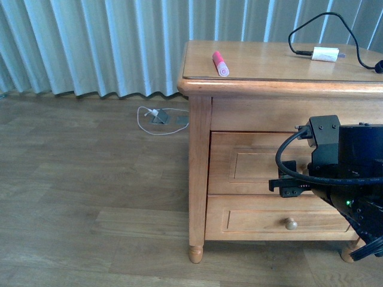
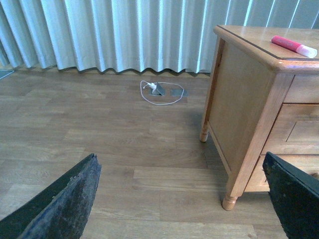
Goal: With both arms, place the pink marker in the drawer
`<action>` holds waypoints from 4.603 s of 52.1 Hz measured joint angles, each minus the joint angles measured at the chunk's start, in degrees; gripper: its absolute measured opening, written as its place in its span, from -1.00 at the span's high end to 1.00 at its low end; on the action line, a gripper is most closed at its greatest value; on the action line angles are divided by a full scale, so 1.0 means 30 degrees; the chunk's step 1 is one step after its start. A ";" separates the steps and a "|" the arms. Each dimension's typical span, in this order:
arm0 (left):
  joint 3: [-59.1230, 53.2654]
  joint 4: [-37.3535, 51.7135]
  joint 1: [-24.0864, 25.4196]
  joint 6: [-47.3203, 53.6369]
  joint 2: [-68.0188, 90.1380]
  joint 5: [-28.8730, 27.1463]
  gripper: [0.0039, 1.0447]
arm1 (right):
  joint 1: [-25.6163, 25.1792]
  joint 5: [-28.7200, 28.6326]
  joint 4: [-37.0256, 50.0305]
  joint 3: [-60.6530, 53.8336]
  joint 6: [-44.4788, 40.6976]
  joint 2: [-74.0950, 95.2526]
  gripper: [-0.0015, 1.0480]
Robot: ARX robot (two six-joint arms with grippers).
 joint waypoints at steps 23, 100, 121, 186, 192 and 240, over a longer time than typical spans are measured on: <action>0.0000 0.0000 0.0000 0.0000 0.0000 0.0000 -0.89 | -0.0291 0.0197 -0.0073 -0.0124 0.0029 0.0000 0.57; 0.0000 0.0000 0.0000 0.0000 0.0000 0.0000 -0.89 | -0.3344 -0.5552 0.6382 -1.5220 0.2747 -0.6390 -0.07; 0.0000 0.0000 0.0000 0.0000 0.0000 0.0000 -0.89 | -0.4743 -0.8131 -0.9347 -1.5344 0.2667 -2.3591 -0.84; 0.2623 0.4983 -0.3555 -0.0299 0.8495 -0.6776 -0.89 | -0.6149 -1.0637 -1.8469 -1.3770 0.2820 -3.2217 -0.84; 0.5683 0.6783 -0.3206 -0.0080 1.3216 -0.4583 -0.89 | -0.6149 -1.0637 -1.8469 -1.3770 0.2820 -3.2217 -0.84; 2.9208 0.3563 -0.8007 0.1588 3.7660 -0.1049 -0.89 | -0.6149 -1.0637 -1.8469 -1.3770 0.2820 -3.2217 -0.84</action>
